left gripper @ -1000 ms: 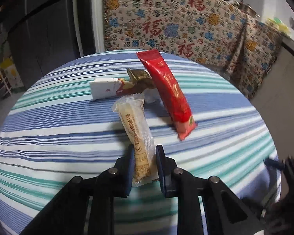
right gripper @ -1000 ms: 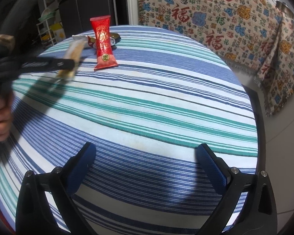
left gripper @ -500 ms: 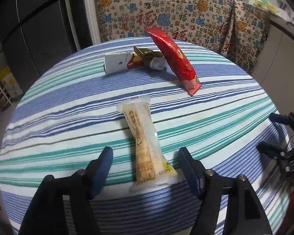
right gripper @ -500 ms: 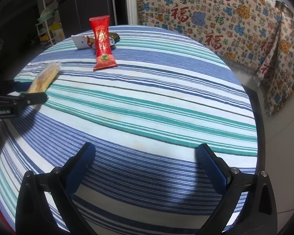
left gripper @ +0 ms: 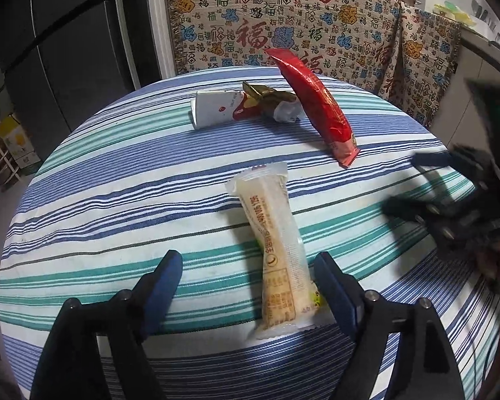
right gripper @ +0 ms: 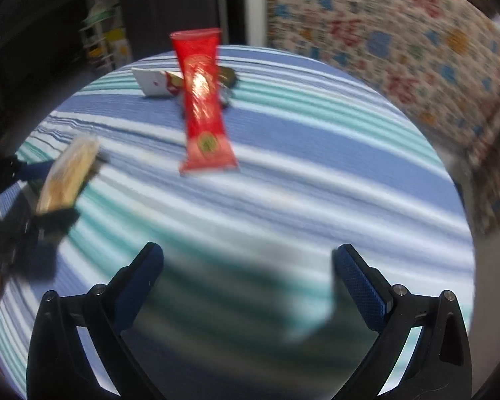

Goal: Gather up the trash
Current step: 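Grasp the red tube-shaped wrapper with the right tool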

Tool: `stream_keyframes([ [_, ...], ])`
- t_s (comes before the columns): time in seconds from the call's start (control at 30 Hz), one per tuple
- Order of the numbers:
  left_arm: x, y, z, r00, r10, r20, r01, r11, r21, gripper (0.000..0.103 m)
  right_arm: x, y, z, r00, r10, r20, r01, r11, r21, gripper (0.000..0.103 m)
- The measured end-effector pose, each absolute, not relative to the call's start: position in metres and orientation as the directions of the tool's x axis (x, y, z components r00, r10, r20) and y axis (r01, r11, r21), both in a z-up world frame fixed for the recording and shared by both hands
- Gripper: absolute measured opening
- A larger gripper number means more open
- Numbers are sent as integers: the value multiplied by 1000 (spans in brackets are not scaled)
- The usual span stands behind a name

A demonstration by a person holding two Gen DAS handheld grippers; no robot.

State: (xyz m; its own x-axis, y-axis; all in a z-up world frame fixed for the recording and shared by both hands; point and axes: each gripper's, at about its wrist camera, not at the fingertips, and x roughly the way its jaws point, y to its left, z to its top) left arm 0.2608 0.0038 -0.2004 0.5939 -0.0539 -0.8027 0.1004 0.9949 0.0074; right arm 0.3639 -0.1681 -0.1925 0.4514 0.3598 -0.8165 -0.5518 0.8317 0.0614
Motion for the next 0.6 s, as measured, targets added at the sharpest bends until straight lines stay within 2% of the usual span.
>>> stream_keyframes([
  [0.1,261,10,-200,594,-55,-802,101,995,7,84,388,-145,-190,424,401,-812,-597,798,83,90],
  [0.13,261,12,-200,595,-53,-802,98,995,6,84,394,-138,-188,409,430,-805,-611,784,108,82],
  [0.2,261,16,-200,595,-51,-802,90,996,4,84,402,-124,-185,394,452,-800,-620,774,131,61],
  [0.23,262,16,-200,595,-49,-802,90,996,6,84,403,-118,-184,401,434,-807,-619,778,110,33],
  [0.27,262,15,-200,596,-46,-802,91,996,10,84,404,-116,-184,407,413,-814,-611,786,93,29],
  [0.37,261,15,-200,596,-46,-802,91,996,10,84,395,-128,-182,357,431,-829,-573,802,170,29],
  [0.53,261,14,-200,597,-41,-801,91,996,17,84,335,-168,-176,296,341,-892,-495,854,162,30],
  [0.6,262,14,-200,597,-40,-801,91,996,18,84,306,-183,-174,312,334,-889,-469,868,162,35],
])
